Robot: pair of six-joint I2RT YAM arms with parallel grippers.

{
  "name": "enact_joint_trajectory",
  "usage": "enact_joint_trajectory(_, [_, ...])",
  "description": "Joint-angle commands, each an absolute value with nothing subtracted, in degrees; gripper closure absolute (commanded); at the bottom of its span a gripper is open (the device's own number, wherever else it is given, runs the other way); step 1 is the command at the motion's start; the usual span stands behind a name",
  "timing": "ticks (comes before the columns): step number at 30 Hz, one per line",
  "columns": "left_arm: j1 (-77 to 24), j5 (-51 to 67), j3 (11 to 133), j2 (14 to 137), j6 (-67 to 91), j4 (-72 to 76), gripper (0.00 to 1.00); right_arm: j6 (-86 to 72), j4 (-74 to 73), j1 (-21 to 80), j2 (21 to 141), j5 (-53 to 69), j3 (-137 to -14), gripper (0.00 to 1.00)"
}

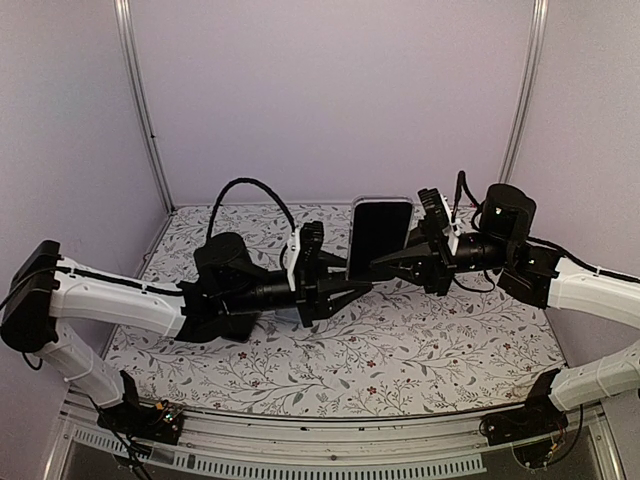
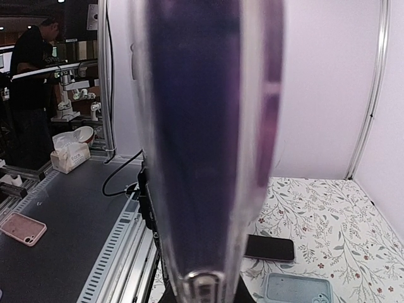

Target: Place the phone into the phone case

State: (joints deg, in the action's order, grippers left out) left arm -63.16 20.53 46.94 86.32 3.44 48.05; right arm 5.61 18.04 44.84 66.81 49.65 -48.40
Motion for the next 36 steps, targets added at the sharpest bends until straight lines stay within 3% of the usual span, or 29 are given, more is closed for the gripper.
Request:
enact_joint_trajectory(1, [-63.8,20.4,49.0,87.8,3.5,47.3,0.78,5.7,21.1,45.0,65.5,49.9,-50.0,1.0])
enact_joint_trajectory(3, [-63.8,20.5,49.3,88.2,3.6,47.8,0.98,5.7,21.1,45.0,65.6,50.0,-49.8,1.0])
enact_joint_trajectory(8, [-63.9,20.6,48.8,88.2,4.6,49.8,1.0,5.7,20.9,45.0,65.6,49.8,-49.8,1.0])
enact_joint_trajectory(11, [-63.7,20.6,46.8,85.6,3.1,49.7,0.46,7.0,19.8,44.9,64.9,48.6,-49.2,1.0])
enact_joint_trajectory(14, [-63.2,18.6,44.9,81.3,1.5,49.9,0.13,8.0,19.1,44.9,64.3,48.1,-48.3,1.0])
enact_joint_trajectory(20, [-63.3,17.6,50.0,82.7,2.6,48.7,0.08,7.3,19.0,45.0,66.6,51.3,-49.1,1.0])
enact_joint_trajectory(23, [-63.2,17.0,51.7,85.0,4.9,53.3,0.12,7.2,18.9,45.4,68.0,51.7,-49.3,1.0])
enact_joint_trajectory(26, [-63.2,14.9,54.6,85.9,5.8,54.0,0.31,7.5,18.8,45.6,68.5,52.1,-49.3,1.0])
enact_joint_trajectory(28, [-63.2,14.6,56.6,86.7,6.4,52.9,0.58,7.6,18.4,45.7,68.8,52.4,-49.4,1.0])
enact_joint_trajectory(30, [-63.2,15.5,57.7,87.5,7.5,52.3,0.96,7.8,18.0,45.7,69.1,52.3,-49.4,1.0])
enact_joint_trajectory(31, [-63.2,15.8,57.7,87.7,8.2,52.4,1.0,7.9,17.9,45.7,69.1,52.2,-49.4,1.0])
enact_joint_trajectory(35, [-63.2,12.2,55.4,87.4,10.9,55.1,1.0,8.1,17.7,45.8,68.3,50.3,-48.8,1.0])
enact_joint_trajectory(36, [-63.2,9.6,55.0,87.3,11.9,55.2,1.0,7.8,17.8,45.8,68.2,48.2,-48.7,0.9])
